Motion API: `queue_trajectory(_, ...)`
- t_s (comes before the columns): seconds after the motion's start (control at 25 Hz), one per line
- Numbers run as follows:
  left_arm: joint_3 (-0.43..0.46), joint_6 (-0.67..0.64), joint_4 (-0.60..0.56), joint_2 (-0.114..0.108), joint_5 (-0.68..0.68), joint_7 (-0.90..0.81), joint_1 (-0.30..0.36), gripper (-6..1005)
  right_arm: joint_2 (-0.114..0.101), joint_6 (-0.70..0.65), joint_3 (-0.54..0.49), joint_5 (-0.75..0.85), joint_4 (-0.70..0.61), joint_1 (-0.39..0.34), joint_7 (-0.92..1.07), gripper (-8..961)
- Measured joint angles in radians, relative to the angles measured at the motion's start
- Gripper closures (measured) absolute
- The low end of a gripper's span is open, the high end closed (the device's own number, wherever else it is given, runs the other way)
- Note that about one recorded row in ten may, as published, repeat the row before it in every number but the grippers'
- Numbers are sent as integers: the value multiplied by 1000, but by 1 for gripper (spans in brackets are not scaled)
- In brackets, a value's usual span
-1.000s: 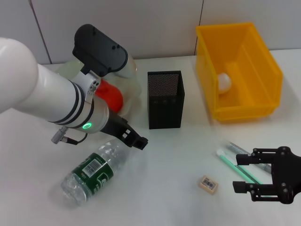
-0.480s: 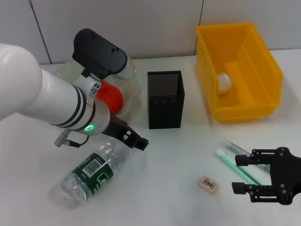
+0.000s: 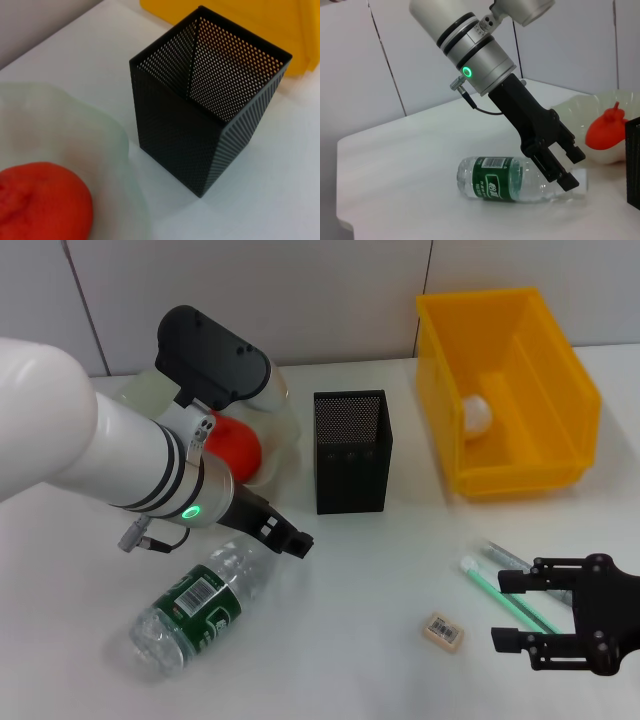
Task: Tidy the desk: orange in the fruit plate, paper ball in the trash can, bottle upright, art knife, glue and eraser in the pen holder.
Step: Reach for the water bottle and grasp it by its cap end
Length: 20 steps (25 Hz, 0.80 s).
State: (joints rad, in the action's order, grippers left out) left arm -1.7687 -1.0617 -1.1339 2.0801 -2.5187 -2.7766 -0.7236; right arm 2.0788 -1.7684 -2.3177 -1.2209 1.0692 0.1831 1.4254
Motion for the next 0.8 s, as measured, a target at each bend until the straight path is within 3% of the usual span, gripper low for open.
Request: queue_trajectory(0.8,-3,17,29,0,0,-1,-10,257,0,9,-2,0,-5,1,-2,281)
